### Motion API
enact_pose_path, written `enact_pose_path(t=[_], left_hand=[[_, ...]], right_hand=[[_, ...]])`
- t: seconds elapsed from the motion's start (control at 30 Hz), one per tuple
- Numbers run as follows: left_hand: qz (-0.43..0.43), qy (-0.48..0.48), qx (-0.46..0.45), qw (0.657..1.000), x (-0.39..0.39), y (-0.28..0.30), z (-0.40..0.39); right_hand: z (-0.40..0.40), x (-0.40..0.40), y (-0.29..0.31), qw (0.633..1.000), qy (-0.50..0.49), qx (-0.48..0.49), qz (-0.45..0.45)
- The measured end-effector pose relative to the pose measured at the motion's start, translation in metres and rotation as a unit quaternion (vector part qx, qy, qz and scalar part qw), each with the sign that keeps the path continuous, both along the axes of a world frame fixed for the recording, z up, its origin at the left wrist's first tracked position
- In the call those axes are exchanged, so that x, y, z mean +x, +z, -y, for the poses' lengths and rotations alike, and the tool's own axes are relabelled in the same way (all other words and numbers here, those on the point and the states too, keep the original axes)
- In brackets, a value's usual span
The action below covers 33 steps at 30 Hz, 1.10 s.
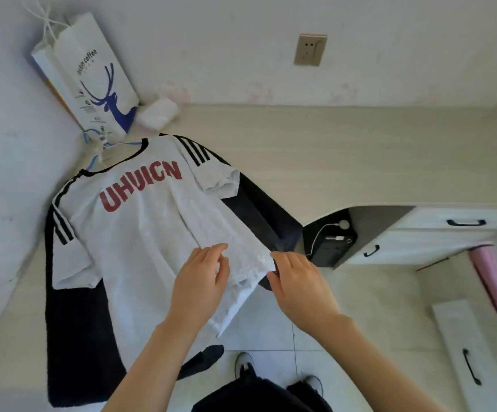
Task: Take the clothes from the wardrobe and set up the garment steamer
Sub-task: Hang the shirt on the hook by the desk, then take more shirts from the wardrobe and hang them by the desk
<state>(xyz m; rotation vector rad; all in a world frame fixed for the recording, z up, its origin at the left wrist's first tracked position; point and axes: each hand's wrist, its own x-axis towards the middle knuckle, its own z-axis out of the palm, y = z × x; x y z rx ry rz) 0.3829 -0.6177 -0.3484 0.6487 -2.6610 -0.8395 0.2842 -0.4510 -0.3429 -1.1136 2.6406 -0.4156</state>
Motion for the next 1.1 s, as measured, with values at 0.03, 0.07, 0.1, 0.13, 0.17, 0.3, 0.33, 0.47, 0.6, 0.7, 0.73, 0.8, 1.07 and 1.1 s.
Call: enact_pose_path(t=[0.03, 0.07, 0.1, 0.13, 0.17, 0.3, 0.33, 0.47, 0.6, 0.7, 0.73, 0.8, 1.07, 1.1], left_hand=[[0.005, -0.015, -0.001, 1.0, -0.004, 0.0, -0.009], [0.011, -0.031, -0.004, 0.999, -0.009, 0.0, -0.02], [0.015, -0.048, -0.006, 0.999, -0.013, -0.001, -0.031], [0.019, -0.065, -0.007, 0.998, -0.018, -0.001, -0.043], [0.021, -0.084, -0.009, 0.996, -0.022, -0.002, -0.055], [0.035, -0.177, -0.024, 0.983, -0.038, -0.007, -0.116], [0.035, -0.201, -0.027, 0.979, -0.041, -0.009, -0.133], [0.023, -0.283, -0.027, 0.958, -0.048, -0.009, -0.212], [0.031, -0.36, -0.033, 0.932, -0.046, -0.019, -0.3], [0.042, -0.419, -0.048, 0.906, -0.039, -0.03, -0.369], [0.042, -0.439, -0.058, 0.896, -0.037, -0.033, -0.391], [0.038, -0.471, -0.071, 0.878, -0.033, -0.039, -0.434], [0.04, -0.565, -0.108, 0.817, -0.024, -0.038, -0.564], [0.041, -0.57, -0.109, 0.814, -0.025, -0.037, -0.575]], right_hand=[[-0.011, 0.002, 0.0, 1.0, -0.016, -0.008, -0.007], [-0.023, 0.005, -0.001, 0.999, -0.032, -0.011, -0.011], [-0.036, 0.007, -0.001, 0.999, -0.049, -0.013, -0.01], [-0.05, 0.01, -0.001, 0.998, -0.067, -0.013, -0.008], [-0.065, 0.013, -0.002, 0.996, -0.084, -0.01, -0.009], [-0.134, 0.024, -0.007, 0.987, -0.156, 0.002, -0.035], [-0.152, 0.028, -0.008, 0.983, -0.178, 0.003, -0.042], [-0.233, 0.046, -0.01, 0.965, -0.257, 0.017, -0.05], [-0.317, 0.076, -0.017, 0.945, -0.324, 0.015, -0.032], [-0.379, 0.103, -0.027, 0.927, -0.374, 0.007, -0.029], [-0.399, 0.111, -0.029, 0.921, -0.389, 0.006, -0.028], [-0.438, 0.127, -0.033, 0.906, -0.422, 0.013, -0.027], [-0.566, 0.163, -0.031, 0.848, -0.53, 0.017, -0.022], [-0.576, 0.166, -0.032, 0.843, -0.537, 0.016, -0.025]])
